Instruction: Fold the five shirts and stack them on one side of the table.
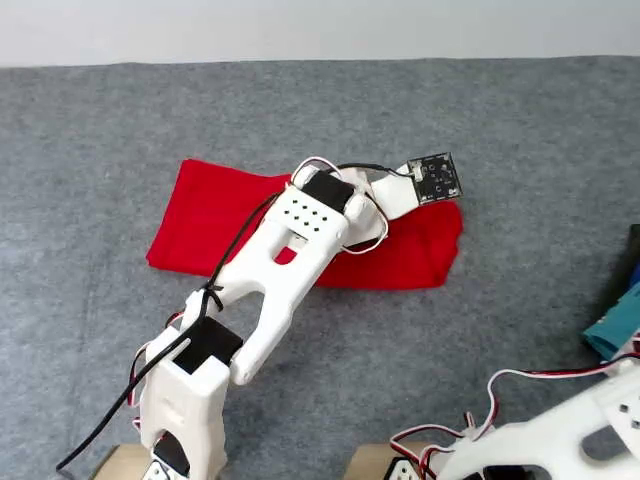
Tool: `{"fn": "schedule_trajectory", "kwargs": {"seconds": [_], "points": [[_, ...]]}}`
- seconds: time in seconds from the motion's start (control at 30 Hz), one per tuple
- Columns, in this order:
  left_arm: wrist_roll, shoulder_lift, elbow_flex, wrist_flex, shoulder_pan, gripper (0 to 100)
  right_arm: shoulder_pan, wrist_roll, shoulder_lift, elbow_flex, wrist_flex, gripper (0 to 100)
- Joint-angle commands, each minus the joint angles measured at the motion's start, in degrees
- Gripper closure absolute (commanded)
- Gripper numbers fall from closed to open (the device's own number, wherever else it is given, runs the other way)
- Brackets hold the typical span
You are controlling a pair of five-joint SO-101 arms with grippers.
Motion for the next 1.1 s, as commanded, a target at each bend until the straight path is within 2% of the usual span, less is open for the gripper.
{"fn": "schedule_trajectory", "kwargs": {"seconds": [0.0, 0.27, 0.4, 0.53, 0.7, 0.83, 1.07], "points": [[0.4, -0.9, -2.3, 0.4, -0.3, 88, -0.2, 0.5, -1.4, -0.3, 2.2, 98.4], [0.3, -1.1, -2.8, 1.4, -1.0, 88, -0.2, 0.5, -1.4, -0.3, 2.2, 98.4], [0.4, -1.1, -7.0, 9.7, -0.6, 90, -0.2, 0.5, -1.4, -0.3, 2.2, 98.4], [0.3, -1.1, -10.0, 19.3, 2.0, 100, -0.2, 0.5, -1.4, -0.3, 2.2, 98.4], [0.2, -0.4, -8.6, 25.9, 5.8, 100, -0.2, 0.5, -1.4, -0.3, 2.2, 98.4], [0.2, -0.4, -2.1, 21.2, 5.5, 100, -0.1, 0.5, -1.4, -0.3, 2.2, 98.4], [-1.1, -0.4, 4.6, 10.6, 0.7, 100, -0.1, 0.5, -1.4, -0.3, 2.2, 98.4]]}}
